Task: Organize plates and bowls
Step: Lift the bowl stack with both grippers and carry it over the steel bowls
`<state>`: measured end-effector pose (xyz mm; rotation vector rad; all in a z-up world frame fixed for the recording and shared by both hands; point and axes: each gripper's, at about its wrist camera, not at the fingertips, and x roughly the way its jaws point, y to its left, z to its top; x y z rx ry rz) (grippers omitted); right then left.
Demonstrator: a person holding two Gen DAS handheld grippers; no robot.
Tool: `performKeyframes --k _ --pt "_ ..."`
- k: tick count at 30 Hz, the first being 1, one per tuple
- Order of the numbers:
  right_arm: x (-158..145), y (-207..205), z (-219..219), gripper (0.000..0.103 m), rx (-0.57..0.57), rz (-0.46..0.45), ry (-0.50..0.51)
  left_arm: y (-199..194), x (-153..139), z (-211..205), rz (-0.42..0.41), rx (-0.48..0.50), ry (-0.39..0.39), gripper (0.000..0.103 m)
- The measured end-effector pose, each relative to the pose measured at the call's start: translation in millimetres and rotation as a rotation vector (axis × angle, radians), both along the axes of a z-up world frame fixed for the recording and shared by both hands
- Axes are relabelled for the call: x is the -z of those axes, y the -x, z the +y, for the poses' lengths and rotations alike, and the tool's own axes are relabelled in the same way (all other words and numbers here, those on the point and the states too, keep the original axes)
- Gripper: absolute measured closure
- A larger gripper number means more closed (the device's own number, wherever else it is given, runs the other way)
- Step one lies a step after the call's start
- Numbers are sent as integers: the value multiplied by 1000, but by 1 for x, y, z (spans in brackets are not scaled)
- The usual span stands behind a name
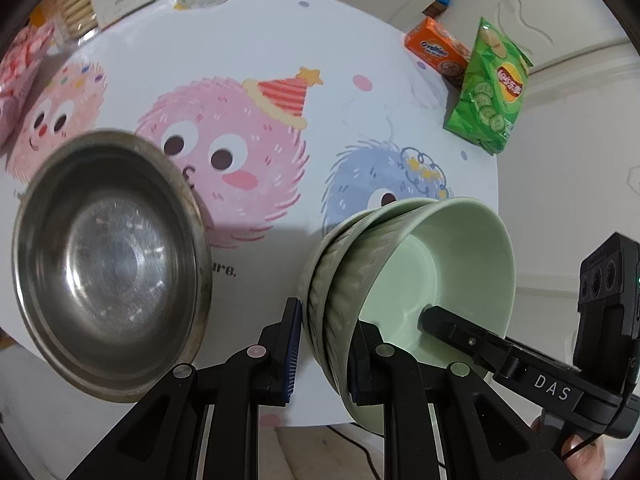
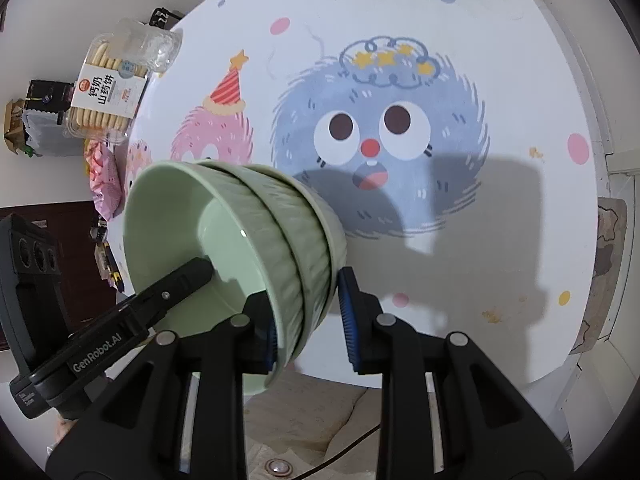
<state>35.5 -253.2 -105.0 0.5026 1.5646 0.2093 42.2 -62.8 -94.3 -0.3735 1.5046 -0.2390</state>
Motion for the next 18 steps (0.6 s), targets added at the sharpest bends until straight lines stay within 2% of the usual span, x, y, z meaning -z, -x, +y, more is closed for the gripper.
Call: performKeyframes --k 9,18 --pt "-27 -15 1 74 -11 -46 -11 -14 -32 0 -46 7 -30 85" --pt "-57 -34 21 74 -53 -91 -10 -24 -60 20 -83 -25 -44 85"
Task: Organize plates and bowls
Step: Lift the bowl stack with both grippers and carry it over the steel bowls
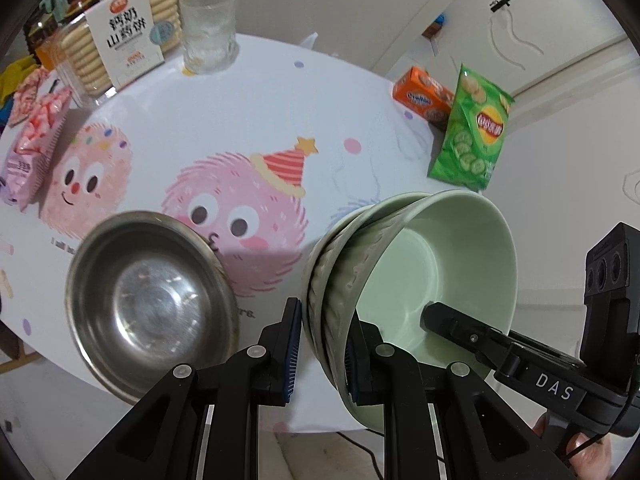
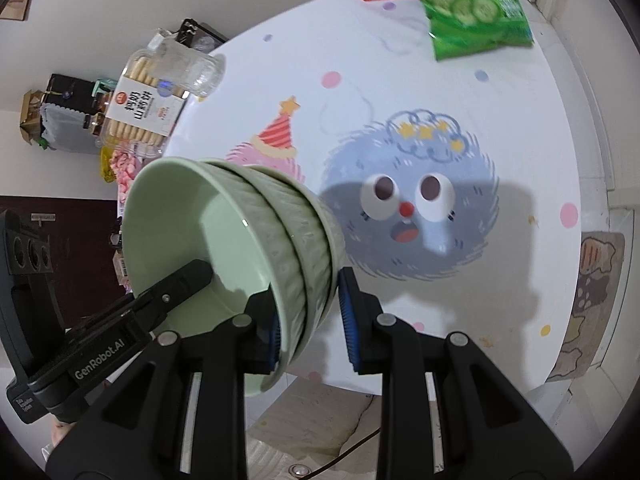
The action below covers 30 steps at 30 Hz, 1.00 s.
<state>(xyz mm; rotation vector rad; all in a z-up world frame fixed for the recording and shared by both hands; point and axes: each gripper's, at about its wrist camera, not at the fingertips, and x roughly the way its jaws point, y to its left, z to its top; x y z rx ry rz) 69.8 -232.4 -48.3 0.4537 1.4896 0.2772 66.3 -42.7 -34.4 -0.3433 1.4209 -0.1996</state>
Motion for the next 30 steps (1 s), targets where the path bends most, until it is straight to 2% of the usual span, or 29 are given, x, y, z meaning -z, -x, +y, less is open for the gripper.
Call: performKeyframes --k 9,18,23,30 --pt "-11 -4 43 73 -22 -17 -12 0 -10 45 -17 -24 -13 85" --pt "-8 9 100 73 -24 -10 -25 11 -9 100 -14 -16 -35 85" --pt "3 18 130 73 -20 6 -29 16 0 127 -5 -6 -53 85" --pt "29 26 158 73 -5 40 -13 19 29 154 29 16 -49 85"
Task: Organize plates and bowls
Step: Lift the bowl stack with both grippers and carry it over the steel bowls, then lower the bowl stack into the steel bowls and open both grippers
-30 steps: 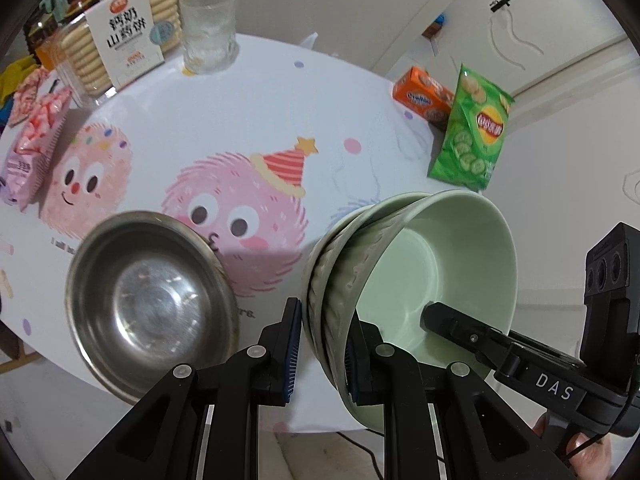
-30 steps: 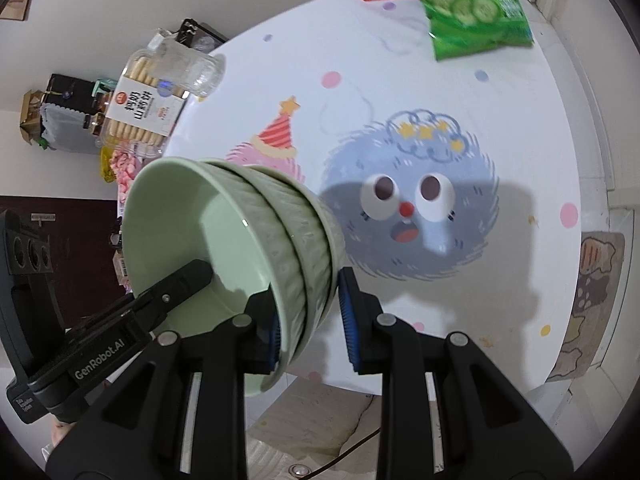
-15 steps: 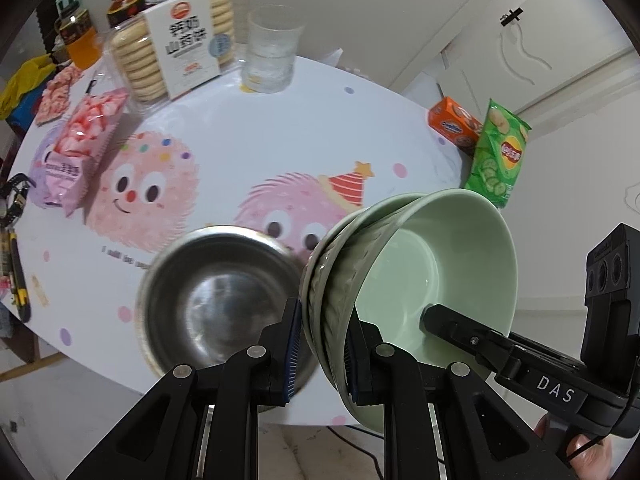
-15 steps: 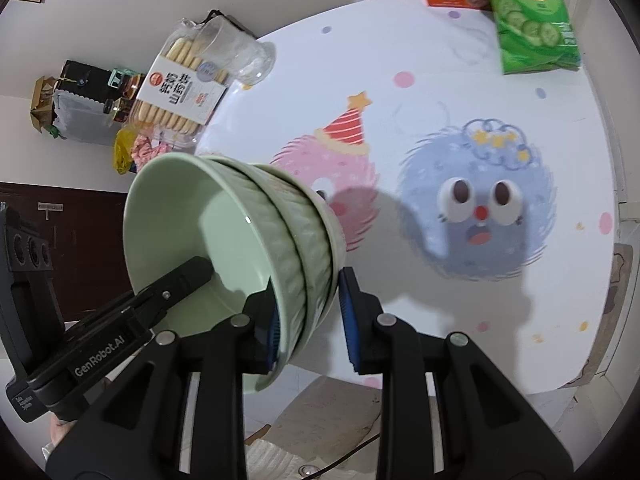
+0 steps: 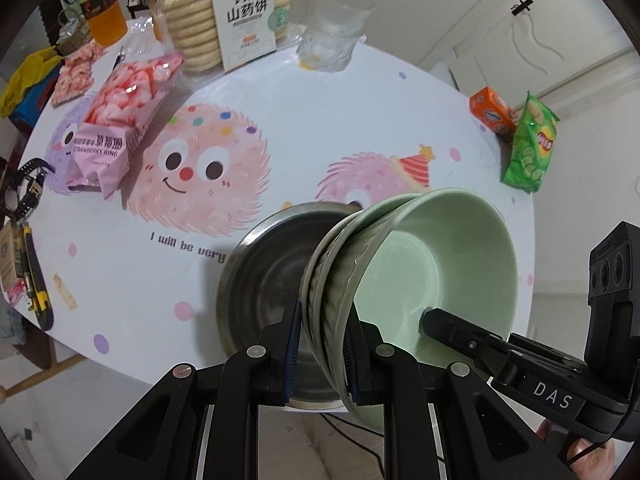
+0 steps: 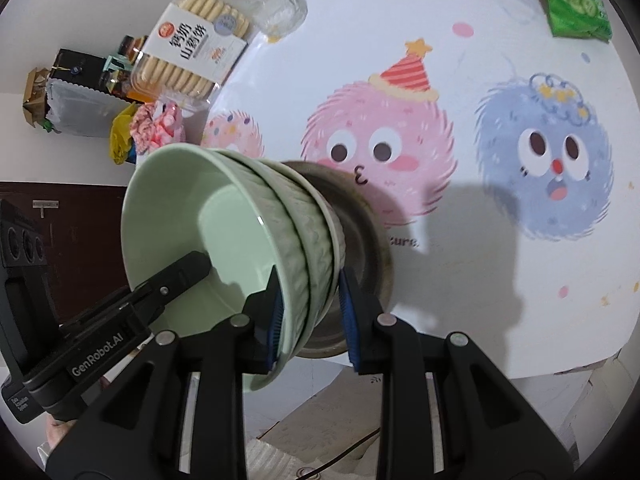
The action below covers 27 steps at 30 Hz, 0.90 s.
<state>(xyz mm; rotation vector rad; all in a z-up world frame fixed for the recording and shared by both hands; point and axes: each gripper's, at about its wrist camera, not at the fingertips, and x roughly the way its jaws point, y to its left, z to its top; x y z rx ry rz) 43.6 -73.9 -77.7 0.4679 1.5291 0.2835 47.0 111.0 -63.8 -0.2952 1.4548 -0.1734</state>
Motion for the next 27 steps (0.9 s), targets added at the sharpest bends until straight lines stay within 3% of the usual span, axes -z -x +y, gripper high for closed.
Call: performKeyframes --k 14,27 --pt "42 3 20 73 39 35 65 -4 52 13 43 49 30 85" --pt "46 8 20 73 60 43 78 3 62 17 26 50 55 84"
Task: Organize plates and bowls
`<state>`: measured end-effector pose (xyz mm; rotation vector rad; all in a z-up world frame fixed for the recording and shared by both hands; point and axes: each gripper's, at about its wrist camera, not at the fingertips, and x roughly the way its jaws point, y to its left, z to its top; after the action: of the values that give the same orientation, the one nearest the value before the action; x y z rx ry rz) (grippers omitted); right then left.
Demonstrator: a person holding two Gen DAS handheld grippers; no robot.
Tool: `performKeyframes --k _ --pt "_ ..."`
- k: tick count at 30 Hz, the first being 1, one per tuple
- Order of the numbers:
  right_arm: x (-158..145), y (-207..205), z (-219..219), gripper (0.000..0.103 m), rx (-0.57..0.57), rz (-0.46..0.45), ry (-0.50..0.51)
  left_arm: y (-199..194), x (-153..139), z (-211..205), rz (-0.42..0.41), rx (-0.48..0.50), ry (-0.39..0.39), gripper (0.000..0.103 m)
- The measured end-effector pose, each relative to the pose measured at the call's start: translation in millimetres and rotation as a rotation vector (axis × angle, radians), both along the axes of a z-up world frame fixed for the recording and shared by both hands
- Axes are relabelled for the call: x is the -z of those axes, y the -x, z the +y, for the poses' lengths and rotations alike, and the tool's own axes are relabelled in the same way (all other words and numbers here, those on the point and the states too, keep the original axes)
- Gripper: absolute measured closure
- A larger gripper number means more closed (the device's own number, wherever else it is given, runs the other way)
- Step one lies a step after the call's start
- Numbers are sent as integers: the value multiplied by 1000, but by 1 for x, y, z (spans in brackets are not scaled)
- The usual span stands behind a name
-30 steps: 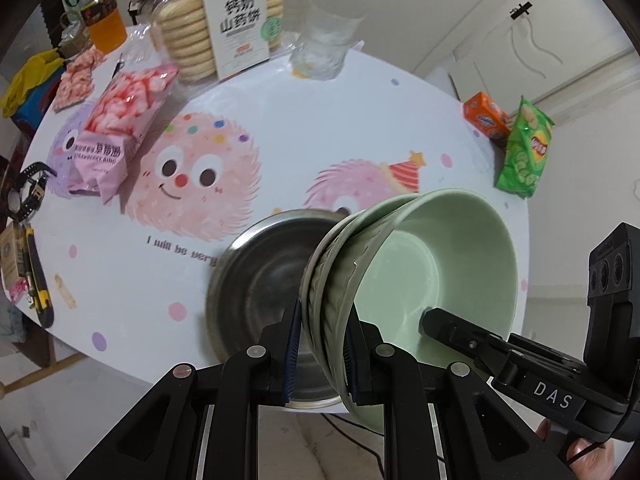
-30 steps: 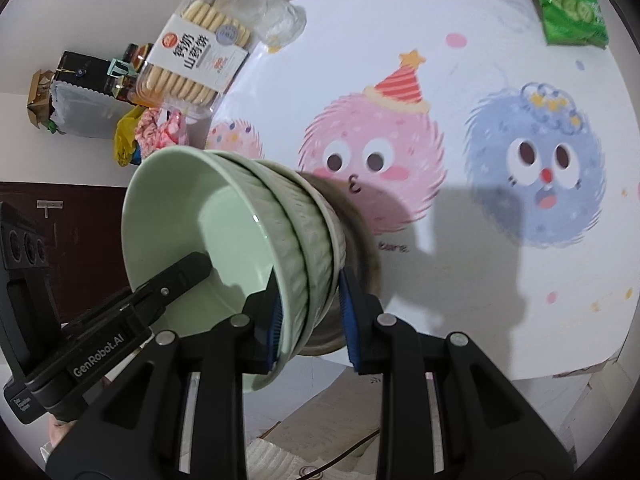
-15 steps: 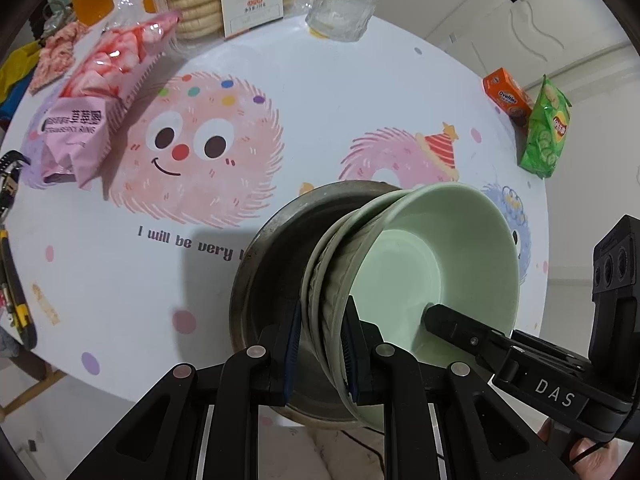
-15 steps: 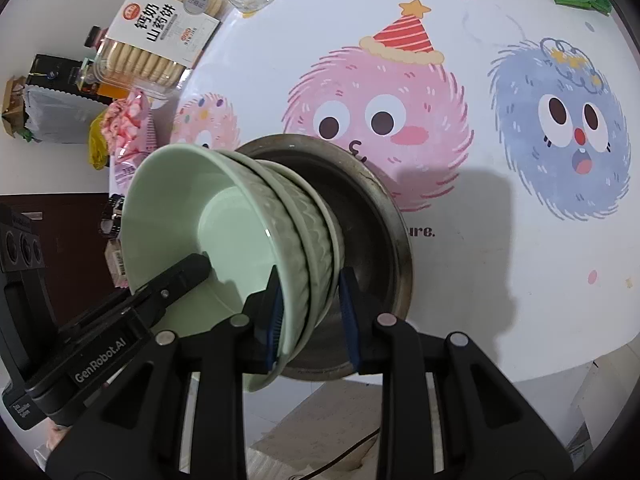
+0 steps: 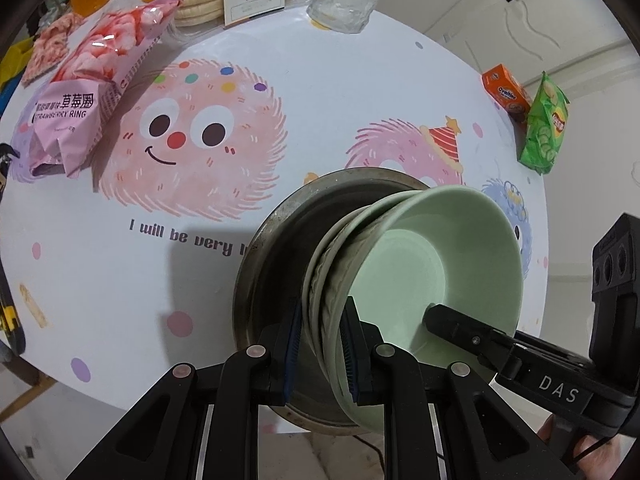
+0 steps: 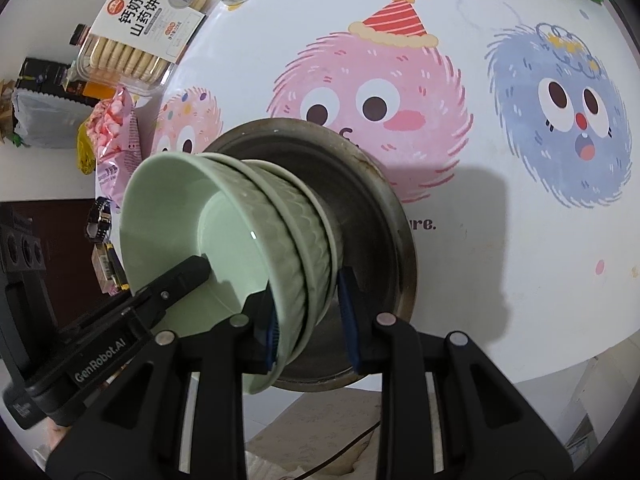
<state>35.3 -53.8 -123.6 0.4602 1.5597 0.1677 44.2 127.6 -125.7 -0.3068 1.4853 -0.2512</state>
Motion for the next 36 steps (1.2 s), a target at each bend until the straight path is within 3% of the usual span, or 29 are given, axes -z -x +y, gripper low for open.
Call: performKeyframes --k 6,8,10,11,13,15,19,21,23,27,30,32,34,36 --pt "-4 1 5 70 -20 -12 24 3 -6 0 -25 5 -16 82" --pt "-7 2 5 62 -24 -19 35 5 -11 0 -45 17 -36 76" --pt "-13 4 7 45 -33 -41 50 7 -17 1 -65 21 -44 74" --pt "-16 5 7 44 -34 -52 53 8 -21 2 -77 20 -53 73" --pt "-26 9 8 41 -41 -85 67 13 -34 3 -125 23 -89 61" --pt "-39 13 10 30 -53 -139 104 20 -47 3 -177 24 -140 55" --pt "-71 30 20 26 -125 -289 224 38 -75 7 -295 10 -219 51" --pt "-86 40 25 19 -154 -364 283 46 -84 9 -323 8 -204 42" --pt "-100 52 29 18 -172 -441 323 53 -89 12 -334 0 -154 41" --pt "-113 68 38 18 -195 -522 349 61 -92 13 -331 -25 -210 27" --pt "-116 76 37 16 -183 -543 327 67 -91 18 -316 -46 -199 16" --pt "-114 79 34 1 -150 -523 350 73 -92 20 -315 -48 -205 12" --pt "-115 85 28 0 -130 -522 312 80 -93 22 -326 -52 -193 0" --pt "-116 91 21 0 -114 -530 276 87 -95 23 -339 -59 -188 0"
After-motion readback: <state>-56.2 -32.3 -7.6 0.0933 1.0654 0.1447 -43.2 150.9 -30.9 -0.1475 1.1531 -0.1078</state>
